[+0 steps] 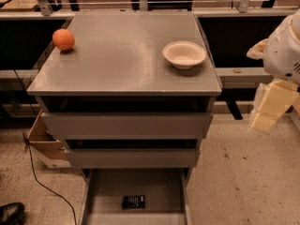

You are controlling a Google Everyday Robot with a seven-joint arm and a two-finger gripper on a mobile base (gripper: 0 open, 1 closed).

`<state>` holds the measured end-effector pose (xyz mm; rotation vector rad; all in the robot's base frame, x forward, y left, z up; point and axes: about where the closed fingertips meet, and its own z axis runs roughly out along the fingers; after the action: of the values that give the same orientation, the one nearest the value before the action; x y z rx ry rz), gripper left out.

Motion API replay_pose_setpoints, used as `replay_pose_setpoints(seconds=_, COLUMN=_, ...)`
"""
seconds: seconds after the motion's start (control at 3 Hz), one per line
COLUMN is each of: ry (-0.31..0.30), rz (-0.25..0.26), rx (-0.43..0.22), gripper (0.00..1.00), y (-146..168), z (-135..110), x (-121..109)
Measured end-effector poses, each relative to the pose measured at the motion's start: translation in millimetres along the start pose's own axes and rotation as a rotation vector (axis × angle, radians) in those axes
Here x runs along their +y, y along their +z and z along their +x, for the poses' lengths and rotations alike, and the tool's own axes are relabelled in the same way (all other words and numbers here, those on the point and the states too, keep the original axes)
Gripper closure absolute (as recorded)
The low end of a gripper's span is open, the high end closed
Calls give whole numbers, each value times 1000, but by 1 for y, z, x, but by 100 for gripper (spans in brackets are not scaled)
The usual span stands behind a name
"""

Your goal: Pick rxbar blueberry from bottom drawer and place on counter

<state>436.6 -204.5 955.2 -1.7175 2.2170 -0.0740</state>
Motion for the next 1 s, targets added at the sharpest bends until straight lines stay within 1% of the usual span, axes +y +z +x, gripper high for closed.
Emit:
replay_pose_setpoints(seconds=0.33, ry=7, rz=-32, rx=-33, gripper=0, y=37, z=-8, x=16)
replay_pose_setpoints(seconds=0.67, ry=4, rz=-75, rx=-83, gripper=0, y=89, z=-18, x=43)
replay_pose_setpoints(seconds=1.0, ry=-19, rz=-124, rx=-142, gripper=0, y=163, z=-31, x=86)
